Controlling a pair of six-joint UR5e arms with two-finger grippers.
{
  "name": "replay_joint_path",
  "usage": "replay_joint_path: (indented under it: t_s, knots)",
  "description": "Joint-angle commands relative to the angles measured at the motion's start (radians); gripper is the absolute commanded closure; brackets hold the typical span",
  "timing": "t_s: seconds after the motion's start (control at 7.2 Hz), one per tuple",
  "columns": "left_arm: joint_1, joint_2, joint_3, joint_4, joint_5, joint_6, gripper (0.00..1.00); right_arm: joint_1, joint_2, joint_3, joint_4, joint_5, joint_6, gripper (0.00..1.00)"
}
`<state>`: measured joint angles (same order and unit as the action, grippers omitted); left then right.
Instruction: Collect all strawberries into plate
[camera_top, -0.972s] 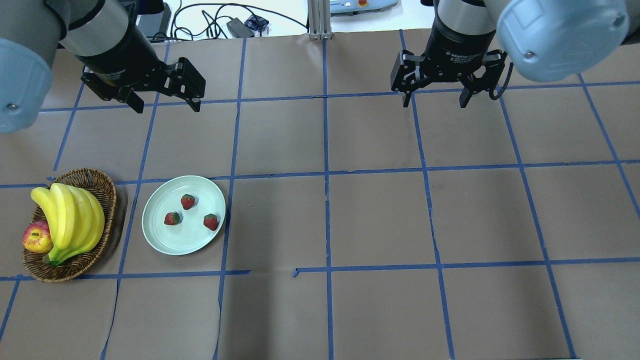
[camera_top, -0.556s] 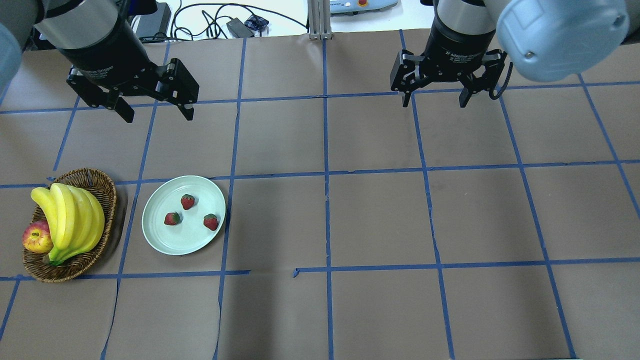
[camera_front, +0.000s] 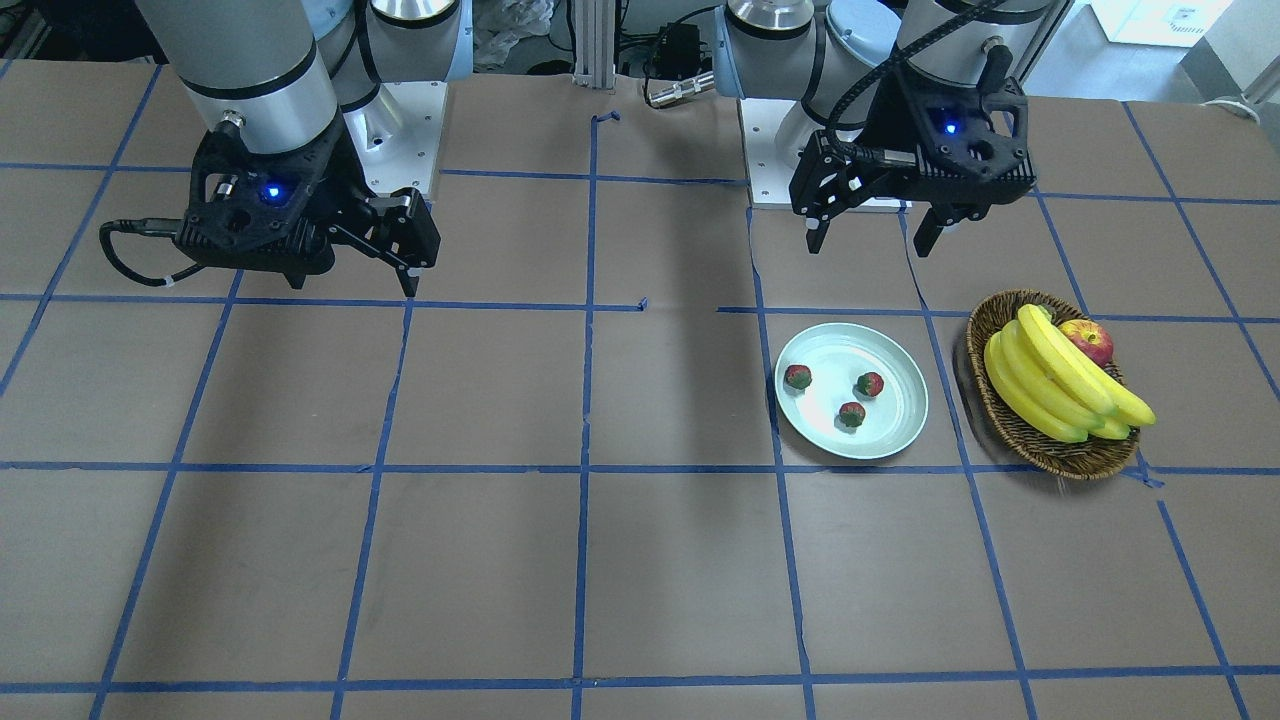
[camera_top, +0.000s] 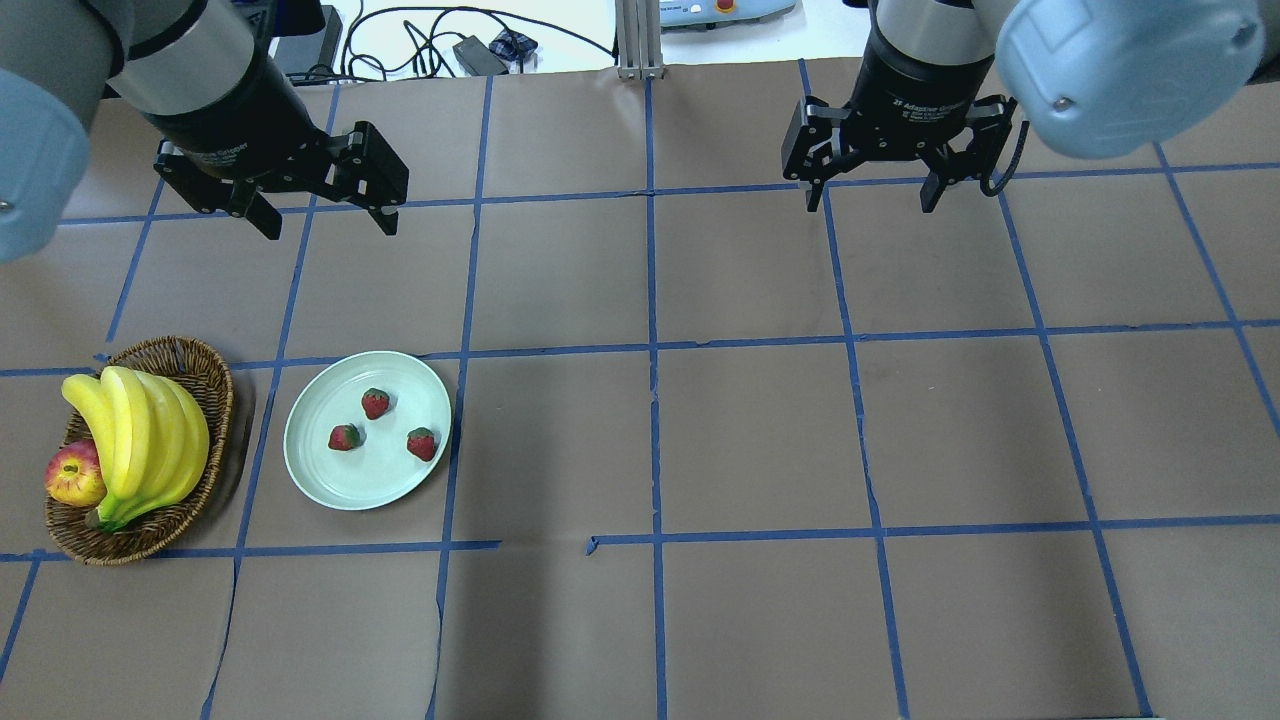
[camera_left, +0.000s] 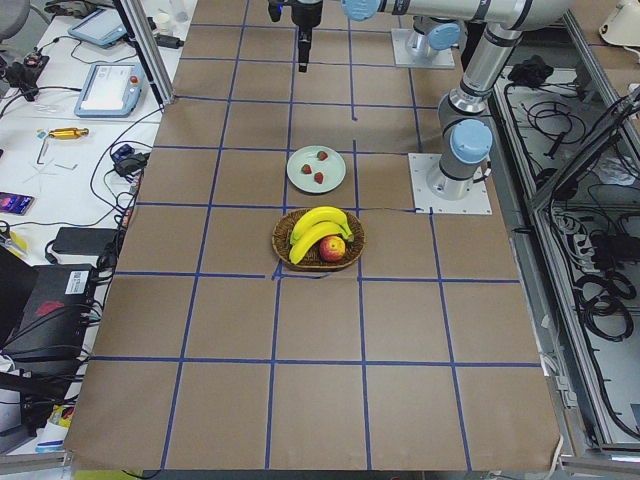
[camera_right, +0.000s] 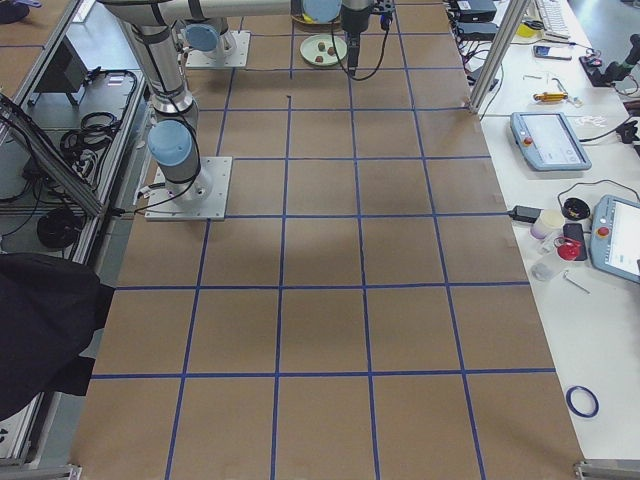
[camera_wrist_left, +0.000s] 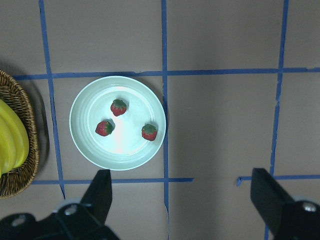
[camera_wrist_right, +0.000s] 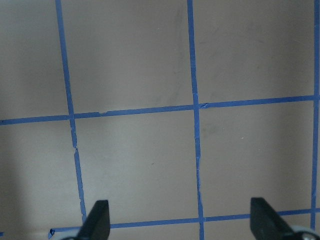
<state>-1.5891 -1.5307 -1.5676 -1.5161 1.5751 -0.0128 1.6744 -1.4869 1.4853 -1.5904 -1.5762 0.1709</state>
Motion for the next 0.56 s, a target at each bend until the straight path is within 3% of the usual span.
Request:
replay_joint_path:
  t_s: [0.0,0.42]
  knots:
    - [-0.002,-0.009,0.003,0.01,-0.001,-0.004,0.0,-0.001,-0.015,-0.016,0.006,-0.001,-0.004,0.0]
    - [-0.002,-0.016,0.006,0.022,-0.004,-0.009,0.0,-0.001,-0.013,-0.023,-0.008,0.002,-0.013,0.0]
